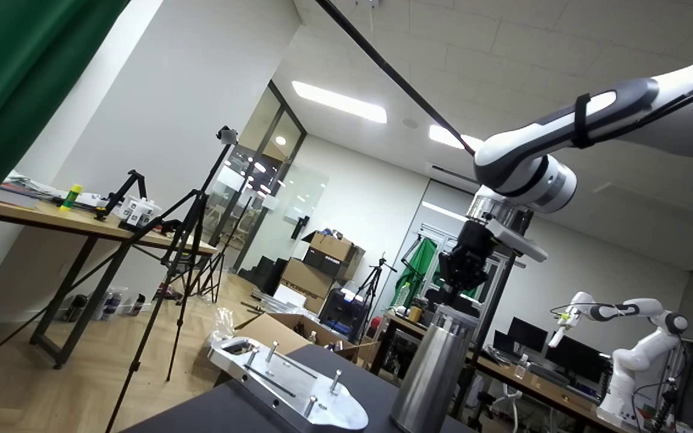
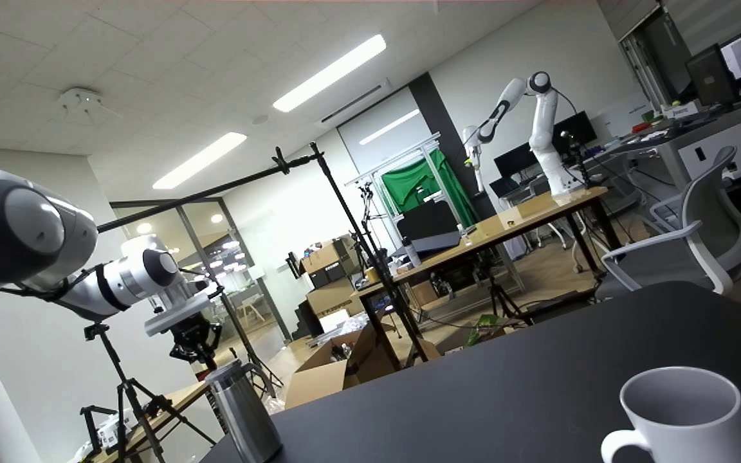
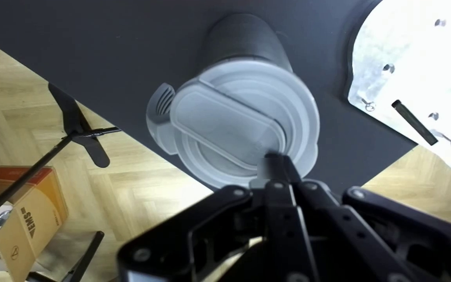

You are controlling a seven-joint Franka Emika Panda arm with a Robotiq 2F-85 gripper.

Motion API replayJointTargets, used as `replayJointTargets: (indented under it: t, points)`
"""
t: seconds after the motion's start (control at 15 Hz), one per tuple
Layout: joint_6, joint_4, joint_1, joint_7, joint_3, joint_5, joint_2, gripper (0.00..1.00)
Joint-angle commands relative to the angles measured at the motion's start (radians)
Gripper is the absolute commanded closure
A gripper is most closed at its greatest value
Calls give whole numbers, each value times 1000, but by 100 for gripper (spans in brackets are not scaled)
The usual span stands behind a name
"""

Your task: Open the lid on the top of the flask, close it, and then open it again

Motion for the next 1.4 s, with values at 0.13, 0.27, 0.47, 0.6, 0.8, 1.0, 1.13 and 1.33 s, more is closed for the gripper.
replayJointTargets:
  t: [0.13, 0.27, 0.47, 0.6, 0.8, 1.0, 1.13, 1.33]
  points:
    - [-27, 0, -6, 13, -5, 7, 18, 100]
    - [-40, 9, -7, 15, -4, 11, 33, 100]
    - [-44, 14, -5, 18, -3, 16, 36, 100]
    - [-35, 9, -8, 15, 0, 20, 15, 100]
    - [-53, -5, -14, 24, -4, 21, -33, 100]
    - [-100, -36, -29, 36, -13, 18, -90, 73]
    - [-138, -60, -45, 29, -14, 22, -129, 60]
    - [-189, -102, -71, 24, -9, 36, -186, 40]
